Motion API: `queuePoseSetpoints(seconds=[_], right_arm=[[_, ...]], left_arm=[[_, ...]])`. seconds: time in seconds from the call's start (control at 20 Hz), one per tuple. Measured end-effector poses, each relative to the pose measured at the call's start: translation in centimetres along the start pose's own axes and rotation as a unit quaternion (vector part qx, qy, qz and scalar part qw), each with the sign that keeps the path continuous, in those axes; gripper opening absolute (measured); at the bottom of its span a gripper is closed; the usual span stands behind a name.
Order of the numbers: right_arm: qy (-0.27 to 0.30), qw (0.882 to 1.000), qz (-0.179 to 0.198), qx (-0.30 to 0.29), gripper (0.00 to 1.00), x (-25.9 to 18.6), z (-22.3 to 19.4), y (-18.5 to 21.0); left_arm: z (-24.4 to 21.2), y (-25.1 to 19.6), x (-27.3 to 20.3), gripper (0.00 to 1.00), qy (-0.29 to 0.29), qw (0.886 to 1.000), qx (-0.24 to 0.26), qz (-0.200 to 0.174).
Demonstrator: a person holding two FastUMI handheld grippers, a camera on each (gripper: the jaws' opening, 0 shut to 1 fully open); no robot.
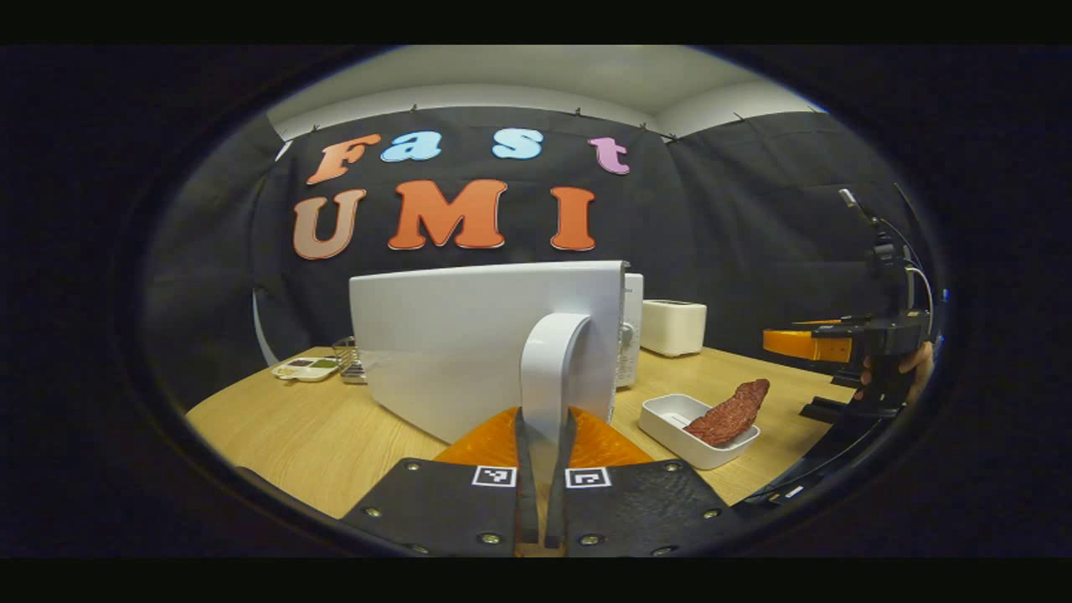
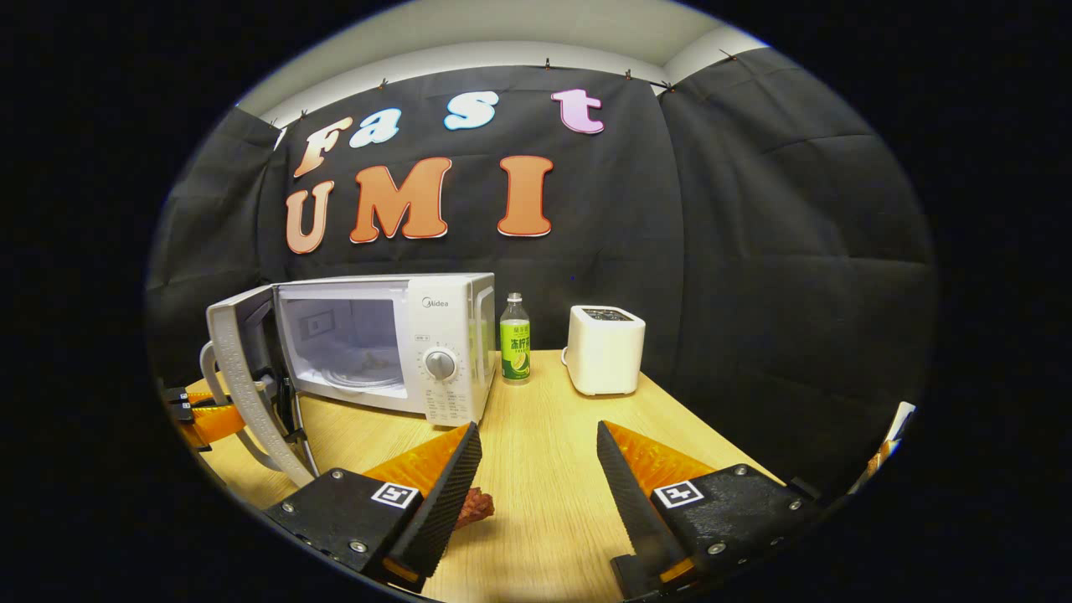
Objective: Open the microwave oven with the left hand, put the food in, and close the microwave oven.
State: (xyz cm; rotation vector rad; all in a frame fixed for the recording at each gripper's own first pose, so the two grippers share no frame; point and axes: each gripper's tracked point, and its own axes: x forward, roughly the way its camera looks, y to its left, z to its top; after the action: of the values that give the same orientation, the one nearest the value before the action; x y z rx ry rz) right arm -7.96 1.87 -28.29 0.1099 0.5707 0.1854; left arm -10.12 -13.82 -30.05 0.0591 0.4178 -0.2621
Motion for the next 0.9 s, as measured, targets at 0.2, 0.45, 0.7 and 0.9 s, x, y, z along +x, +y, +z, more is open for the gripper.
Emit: queuePoseSetpoints(seconds=[0.2, 0.45, 0.7, 0.9], right_arm=[[0.024, 1.000, -0.001, 0.016, 0.87, 0.3, -0.8, 0.8], [0.046, 0.999, -0.004, 0.017, 0.87, 0.6, -1.5, 1.8], [0.075, 0.997, 0.005, 0.028, 0.87, 0.9, -2.8, 3.7], [0.100, 0.994, 0.000, 0.031, 0.87, 1.0, -4.2, 4.0]], left_arm=[[-0.1, 4.7, -4.4, 0.05, -0.013, 1.000, 0.005, 0.027], [-1.1, 13.2, -8.7, 0.12, -0.018, 0.995, -0.013, 0.101], [-2.0, 18.4, -11.1, 0.17, -0.004, 0.992, -0.025, 0.126], [-2.0, 20.2, -12.3, 0.62, 0.003, 0.993, 0.000, 0.117]])
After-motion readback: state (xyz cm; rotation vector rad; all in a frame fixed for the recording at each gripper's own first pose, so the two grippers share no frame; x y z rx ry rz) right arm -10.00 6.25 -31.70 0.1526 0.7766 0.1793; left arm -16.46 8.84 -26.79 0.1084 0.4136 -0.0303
